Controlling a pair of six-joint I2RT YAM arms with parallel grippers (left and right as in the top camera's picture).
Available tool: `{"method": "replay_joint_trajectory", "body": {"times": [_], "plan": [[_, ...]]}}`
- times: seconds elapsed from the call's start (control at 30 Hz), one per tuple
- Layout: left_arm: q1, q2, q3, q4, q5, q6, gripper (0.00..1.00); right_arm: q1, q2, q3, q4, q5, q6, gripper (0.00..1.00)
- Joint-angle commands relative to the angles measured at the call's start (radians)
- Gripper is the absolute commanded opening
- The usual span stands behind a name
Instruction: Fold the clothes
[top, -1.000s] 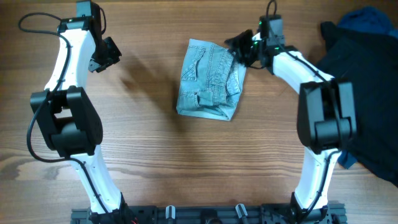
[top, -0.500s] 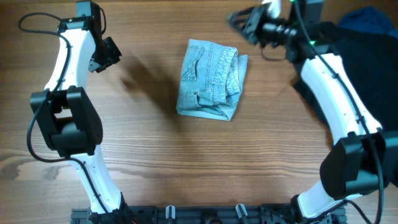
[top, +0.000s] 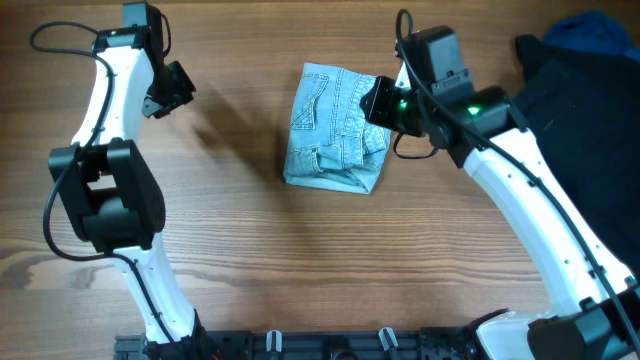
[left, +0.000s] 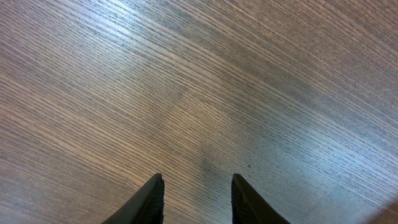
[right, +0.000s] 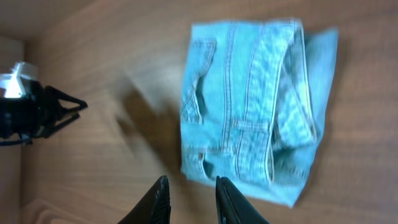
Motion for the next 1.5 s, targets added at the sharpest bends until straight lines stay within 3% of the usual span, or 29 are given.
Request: {"method": "replay_joint_trajectory", "body": {"times": [0.0, 0.13, 0.33, 0.5, 0.97, 1.17, 1.47], "plan": [[0.001, -0.026, 0.011, -0.001, 0.009, -0.009, 0.35, 0.01, 0.058, -0.003, 0.076, -0.149, -0.124, 0.21], [0.001, -0.026, 0.011, -0.001, 0.009, -0.009, 0.35, 0.01, 0.163, -0.003, 0.13, -0.38, -0.172, 0.04], [0.001, -0.026, 0.011, -0.001, 0.008, -0.009, 0.35, 0.01, 0.356, -0.003, 0.182, -0.67, -0.254, 0.04], [0.001, -0.026, 0.011, -0.001, 0.009, -0.009, 0.34, 0.01, 0.451, -0.003, 0.164, -0.62, -0.228, 0.04], [0.001, -0.026, 0.011, -0.001, 0.009, -0.009, 0.34, -0.005, 0.77, -0.005, 0.11, -0.563, -0.342, 0.04], [0.001, -0.026, 0.011, -0.001, 0.008, -0.009, 0.34, -0.006, 0.721, -0.005, 0.122, -0.608, -0.388, 0.04], [0.001, -0.026, 0.011, -0.001, 0.008, -0.009, 0.34, -0.032, 0.406, 0.01, 0.208, -0.533, -0.346, 0.05]]}}
